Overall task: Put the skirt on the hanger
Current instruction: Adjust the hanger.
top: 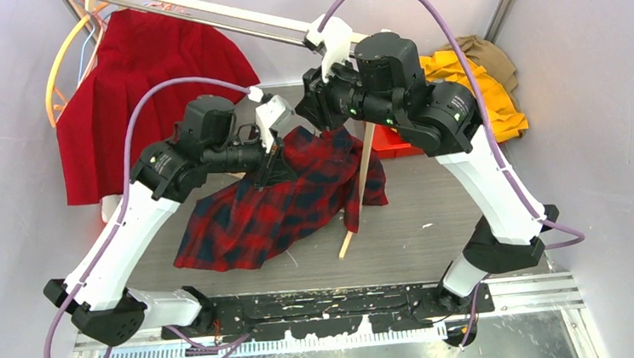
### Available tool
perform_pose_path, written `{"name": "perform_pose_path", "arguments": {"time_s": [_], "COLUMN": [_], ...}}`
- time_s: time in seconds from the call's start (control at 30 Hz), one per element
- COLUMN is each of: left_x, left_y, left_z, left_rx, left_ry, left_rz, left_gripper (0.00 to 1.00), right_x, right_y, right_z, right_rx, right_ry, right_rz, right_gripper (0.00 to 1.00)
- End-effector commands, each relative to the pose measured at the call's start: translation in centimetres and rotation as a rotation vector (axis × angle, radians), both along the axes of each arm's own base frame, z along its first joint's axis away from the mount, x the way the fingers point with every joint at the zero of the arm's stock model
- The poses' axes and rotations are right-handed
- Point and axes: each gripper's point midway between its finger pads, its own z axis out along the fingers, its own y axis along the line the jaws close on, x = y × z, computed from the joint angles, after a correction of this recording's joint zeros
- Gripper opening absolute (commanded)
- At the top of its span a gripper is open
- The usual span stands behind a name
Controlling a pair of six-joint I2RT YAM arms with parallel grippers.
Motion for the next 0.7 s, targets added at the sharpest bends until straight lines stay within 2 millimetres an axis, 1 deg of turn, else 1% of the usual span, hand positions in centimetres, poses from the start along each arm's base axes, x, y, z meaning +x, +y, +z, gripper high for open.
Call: {"name": "perform_pose_path", "arguments": {"time_s": [0.0, 0.23, 0.3, 0.5, 0.67], "left_x": [-1.4, -1.3, -1.2, -1.1, -1.2], "left_y": [-1.4, -1.5, -1.5, -1.3, -1.1], "left_z": [3.1, 3.3, 3.3, 3.5, 3.7], "left_rx": [-0.082, -0.073, -0.07, -0.064, -0.059], "left_ry": [-0.053, -0.058, -0.06, -0.068, -0.075], "left_rz": [-0.096, -0.094, -0.09, -0.078, -0.075], "left_gripper": [0.0, 0.0, 0.0, 0.0, 0.0], "right_x": [0.1, 0.3, 0.4, 0.1, 0.5], "right_y": [-1.2, -2.6, -3.4, -4.7, -5.9], "right_z": [0.8, 0.7, 0.8, 1.4, 1.5], "right_rx": [-0.013, -0.043, -0.049, -0.045, -0.058], "right_ry": [-0.031, -0.031, -0.036, -0.038, -0.032], "right_rz": [-0.046, -0.102, -0.129, -0.171, -0.241], "right_gripper": [0.31, 0.28, 0.29, 0.29, 0.29]}}
